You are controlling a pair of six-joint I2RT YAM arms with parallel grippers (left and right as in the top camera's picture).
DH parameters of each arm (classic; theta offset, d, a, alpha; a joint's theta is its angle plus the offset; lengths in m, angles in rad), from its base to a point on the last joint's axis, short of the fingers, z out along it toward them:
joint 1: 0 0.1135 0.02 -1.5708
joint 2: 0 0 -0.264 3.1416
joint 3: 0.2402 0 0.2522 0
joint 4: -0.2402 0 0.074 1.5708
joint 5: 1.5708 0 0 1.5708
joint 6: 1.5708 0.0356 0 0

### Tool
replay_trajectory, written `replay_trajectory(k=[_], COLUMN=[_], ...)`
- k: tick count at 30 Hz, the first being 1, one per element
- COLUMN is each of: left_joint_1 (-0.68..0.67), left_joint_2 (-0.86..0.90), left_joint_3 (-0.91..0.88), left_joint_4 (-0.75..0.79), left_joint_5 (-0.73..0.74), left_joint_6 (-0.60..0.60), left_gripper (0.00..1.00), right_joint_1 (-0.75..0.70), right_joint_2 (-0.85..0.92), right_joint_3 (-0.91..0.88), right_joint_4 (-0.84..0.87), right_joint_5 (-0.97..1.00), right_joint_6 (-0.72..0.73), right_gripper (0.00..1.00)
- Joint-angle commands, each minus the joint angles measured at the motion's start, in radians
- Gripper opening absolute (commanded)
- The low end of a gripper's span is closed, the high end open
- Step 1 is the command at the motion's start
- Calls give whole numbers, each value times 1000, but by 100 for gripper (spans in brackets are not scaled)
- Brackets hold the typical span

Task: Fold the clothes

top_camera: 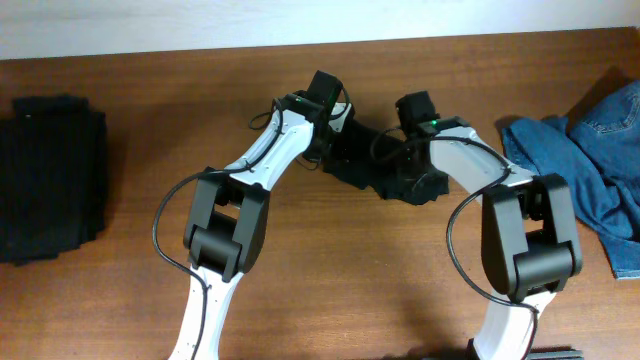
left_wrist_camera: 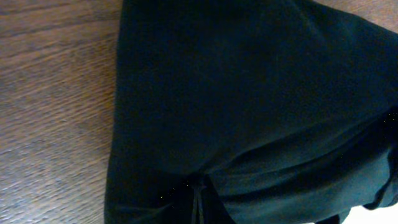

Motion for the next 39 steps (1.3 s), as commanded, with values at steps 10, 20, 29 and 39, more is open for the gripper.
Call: replay_trajectory(k=[10,20,29,39], left_joint_1=[18,18,18,18], left_joint_2=[44,44,44,44], left_joint_3=[-19,-19,-19,-19], left_joint_4=[2,71,78,85], left_joint_5=[-72,-35,-34,-35], left_joint_6=[0,0,0,0], left_gripper=[9,31,37,13], right_joint_1=[-128,-124,-124,-124], right_joint_2=[7,8,10,-40], right_joint_3=[-14,-16,-101,-75], right_joint_4=[-89,-47,29,-11], right_joint_5=[77,-69,-79,-152], right_joint_6=[43,43,38,-14], right_gripper=[4,4,9,19])
